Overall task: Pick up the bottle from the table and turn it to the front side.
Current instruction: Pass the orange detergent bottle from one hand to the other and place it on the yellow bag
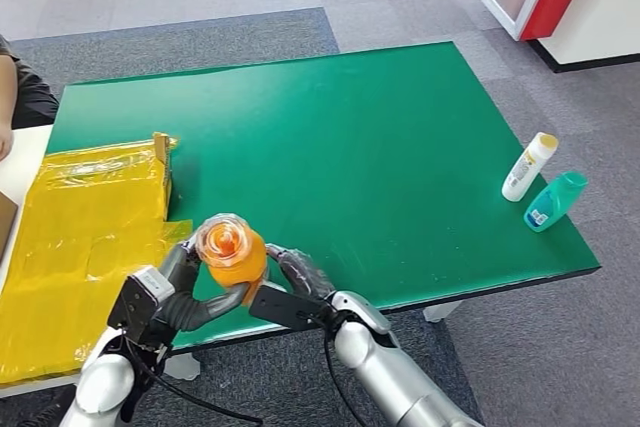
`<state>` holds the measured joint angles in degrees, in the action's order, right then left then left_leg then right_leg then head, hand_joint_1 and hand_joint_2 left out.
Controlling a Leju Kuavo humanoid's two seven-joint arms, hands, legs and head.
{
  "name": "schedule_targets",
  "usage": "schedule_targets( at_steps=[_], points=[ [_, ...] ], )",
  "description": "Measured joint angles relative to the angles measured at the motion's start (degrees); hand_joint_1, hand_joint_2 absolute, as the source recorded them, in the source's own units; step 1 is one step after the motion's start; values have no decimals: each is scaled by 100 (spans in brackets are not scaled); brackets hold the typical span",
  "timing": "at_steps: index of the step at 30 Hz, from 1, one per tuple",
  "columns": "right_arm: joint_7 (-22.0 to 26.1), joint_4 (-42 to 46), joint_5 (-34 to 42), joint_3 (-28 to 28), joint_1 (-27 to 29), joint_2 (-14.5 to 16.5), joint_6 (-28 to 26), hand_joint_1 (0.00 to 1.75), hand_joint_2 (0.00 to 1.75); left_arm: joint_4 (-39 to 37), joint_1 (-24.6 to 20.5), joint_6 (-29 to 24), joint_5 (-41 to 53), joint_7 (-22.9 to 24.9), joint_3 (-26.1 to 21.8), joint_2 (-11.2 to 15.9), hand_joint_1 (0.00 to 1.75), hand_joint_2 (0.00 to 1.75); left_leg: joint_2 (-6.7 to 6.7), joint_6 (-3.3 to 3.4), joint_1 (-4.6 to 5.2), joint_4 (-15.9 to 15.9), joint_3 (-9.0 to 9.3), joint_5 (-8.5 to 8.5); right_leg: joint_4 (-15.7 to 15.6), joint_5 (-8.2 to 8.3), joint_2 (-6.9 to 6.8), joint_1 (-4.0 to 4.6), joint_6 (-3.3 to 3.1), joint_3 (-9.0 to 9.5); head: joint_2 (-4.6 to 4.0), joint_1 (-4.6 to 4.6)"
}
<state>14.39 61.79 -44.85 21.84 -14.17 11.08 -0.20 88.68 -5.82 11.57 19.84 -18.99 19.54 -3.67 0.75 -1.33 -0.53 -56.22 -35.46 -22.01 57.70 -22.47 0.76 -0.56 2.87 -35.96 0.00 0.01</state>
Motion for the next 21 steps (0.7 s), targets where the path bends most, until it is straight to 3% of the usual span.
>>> schedule_targets(
  at_steps=[2,3,6,7,15,21],
  points=[
    [0,0,0,16,4,0,0,175,175,-8,-13,-1,1,0,0,8,175,175,0,0,0,0,0,0,0,0,0,0,0,0,0,1],
    [-1,0,0,22,4,0,0,142,175,-11,-17,-3,1,0,0,11,175,175,0,0,0,0,0,0,0,0,0,0,0,0,0,1],
    [-7,0,1,38,4,0,-2,11,175,-14,-23,-26,14,-3,0,16,175,175,0,0,0,0,0,0,0,0,0,0,0,0,0,1],
    [-9,0,3,42,3,0,-6,0,175,-15,-24,-50,43,-1,0,18,175,175,0,0,0,0,0,0,0,0,0,0,0,0,0,1],
    [-98,120,112,13,29,-17,-70,0,175,38,-45,-498,860,198,-18,149,175,175,0,-1,0,0,1,1,0,0,0,0,0,-1,0,1],
    [-126,252,203,-127,64,-82,-42,0,175,170,-357,-638,1808,458,-118,632,175,175,0,-5,-1,0,2,5,1,1,0,2,-2,-2,0,0]
  ],
)
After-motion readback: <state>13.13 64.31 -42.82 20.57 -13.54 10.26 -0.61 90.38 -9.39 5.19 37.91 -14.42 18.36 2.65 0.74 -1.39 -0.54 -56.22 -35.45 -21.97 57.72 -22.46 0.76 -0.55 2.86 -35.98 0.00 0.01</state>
